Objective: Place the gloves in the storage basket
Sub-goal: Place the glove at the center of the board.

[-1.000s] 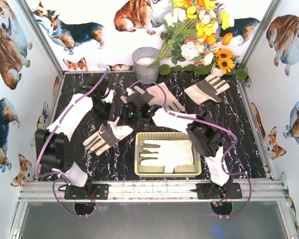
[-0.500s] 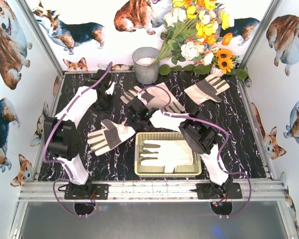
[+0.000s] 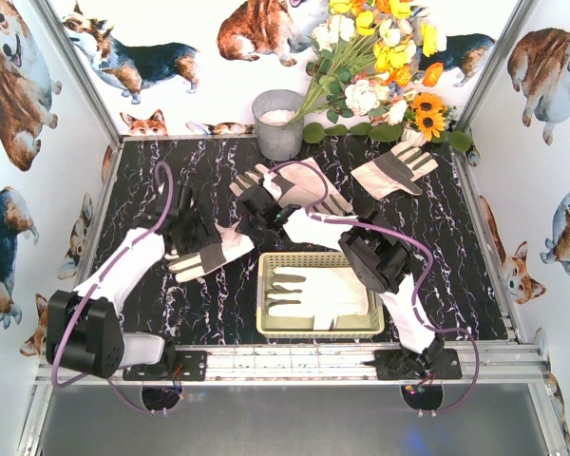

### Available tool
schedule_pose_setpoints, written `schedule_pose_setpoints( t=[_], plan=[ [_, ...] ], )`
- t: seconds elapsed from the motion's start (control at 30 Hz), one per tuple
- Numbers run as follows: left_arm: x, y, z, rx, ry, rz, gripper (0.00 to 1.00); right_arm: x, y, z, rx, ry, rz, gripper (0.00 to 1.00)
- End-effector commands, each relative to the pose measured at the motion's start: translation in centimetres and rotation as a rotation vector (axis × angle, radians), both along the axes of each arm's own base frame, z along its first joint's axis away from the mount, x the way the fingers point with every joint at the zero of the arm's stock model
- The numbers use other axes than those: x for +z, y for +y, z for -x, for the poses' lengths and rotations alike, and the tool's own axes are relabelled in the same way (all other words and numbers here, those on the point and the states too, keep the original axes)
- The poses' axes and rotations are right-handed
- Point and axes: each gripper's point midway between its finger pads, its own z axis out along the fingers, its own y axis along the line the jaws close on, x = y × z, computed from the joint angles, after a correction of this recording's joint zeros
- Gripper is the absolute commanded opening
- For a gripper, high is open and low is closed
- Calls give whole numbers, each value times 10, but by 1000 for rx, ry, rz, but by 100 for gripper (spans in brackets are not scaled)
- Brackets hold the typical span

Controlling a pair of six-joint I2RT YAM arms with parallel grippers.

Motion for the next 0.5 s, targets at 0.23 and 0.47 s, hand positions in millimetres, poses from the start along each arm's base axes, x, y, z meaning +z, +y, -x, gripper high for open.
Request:
schedule_pose_setpoints(
  t=[0.23, 0.47],
  plan=[
    [-13, 31, -33, 336, -121, -8, 60, 39, 8, 1, 146, -122, 4, 36],
    [-47, 43, -21, 328, -43, -100, 61, 84, 2, -10, 214, -230, 6, 56]
  ],
)
